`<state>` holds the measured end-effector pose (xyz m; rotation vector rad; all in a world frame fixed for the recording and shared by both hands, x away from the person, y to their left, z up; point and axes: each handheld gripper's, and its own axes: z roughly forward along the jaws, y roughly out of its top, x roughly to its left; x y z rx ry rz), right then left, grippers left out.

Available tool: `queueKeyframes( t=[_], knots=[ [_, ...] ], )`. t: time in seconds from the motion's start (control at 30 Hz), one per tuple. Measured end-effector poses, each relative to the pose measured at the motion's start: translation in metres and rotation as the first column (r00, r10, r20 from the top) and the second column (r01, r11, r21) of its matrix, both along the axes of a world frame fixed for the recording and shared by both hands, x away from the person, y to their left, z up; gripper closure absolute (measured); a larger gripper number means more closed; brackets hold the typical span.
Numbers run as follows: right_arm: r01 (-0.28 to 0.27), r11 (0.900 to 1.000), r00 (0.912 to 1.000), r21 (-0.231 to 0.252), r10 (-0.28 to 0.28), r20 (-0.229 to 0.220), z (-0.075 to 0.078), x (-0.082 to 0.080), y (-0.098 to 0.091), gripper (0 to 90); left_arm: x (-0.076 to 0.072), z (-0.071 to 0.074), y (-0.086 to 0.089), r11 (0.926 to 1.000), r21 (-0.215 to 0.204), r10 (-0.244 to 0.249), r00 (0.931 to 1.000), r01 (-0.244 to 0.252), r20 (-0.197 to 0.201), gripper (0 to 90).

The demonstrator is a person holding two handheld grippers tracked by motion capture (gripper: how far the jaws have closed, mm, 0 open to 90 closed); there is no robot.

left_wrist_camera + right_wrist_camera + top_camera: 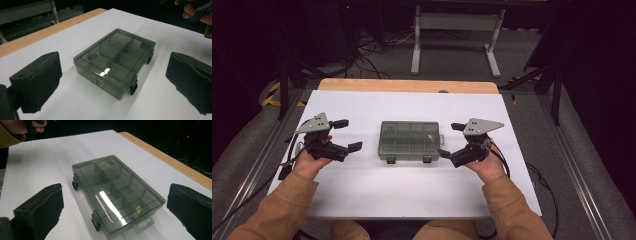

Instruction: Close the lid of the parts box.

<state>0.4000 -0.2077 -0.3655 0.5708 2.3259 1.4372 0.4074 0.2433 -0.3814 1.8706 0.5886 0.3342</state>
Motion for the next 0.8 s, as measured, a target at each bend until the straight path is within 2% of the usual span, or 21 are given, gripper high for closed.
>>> queueKeyframes(
  t=[0.3, 0.37, 0.47, 0.6, 0.7, 0.8],
  knots=[
    [0.014, 0.9992, 0.9993, 0.037, -0.015, 0.034, -0.012, -0.01, -0.013, 0.9, -0.015, -0.016, 0.015, 0.9968, -0.066, 0.047, 0.9983, -0.045, 0.033, 1.2],
    [0.018, 0.999, 0.9988, 0.041, -0.02, 0.044, -0.014, -0.012, -0.015, 0.9, -0.017, -0.018, 0.018, 0.9964, -0.067, 0.055, 0.9974, -0.052, 0.047, 1.2],
    [0.026, 0.9982, 0.998, 0.054, -0.029, 0.057, -0.019, -0.016, -0.019, 0.8, -0.023, -0.026, 0.023, 0.994, -0.089, 0.068, 0.9963, -0.064, 0.051, 1.2],
    [0.038, 0.9977, 0.9971, 0.057, -0.042, 0.064, -0.024, -0.018, -0.02, 0.8, -0.027, -0.032, 0.026, 0.9944, -0.077, 0.078, 0.9953, -0.073, 0.057, 1.2],
    [0.044, 0.9975, 0.9975, 0.054, -0.047, 0.053, -0.031, -0.02, -0.022, 0.5, -0.031, -0.04, 0.029, 0.992, -0.093, 0.09, 0.995, -0.086, 0.044, 1.2],
    [0.056, 0.9961, 0.9968, 0.068, -0.059, 0.053, -0.038, -0.023, -0.025, 0.5, -0.035, -0.049, 0.032, 0.9913, -0.086, 0.105, 0.9929, -0.1, 0.056, 1.2]
  ],
)
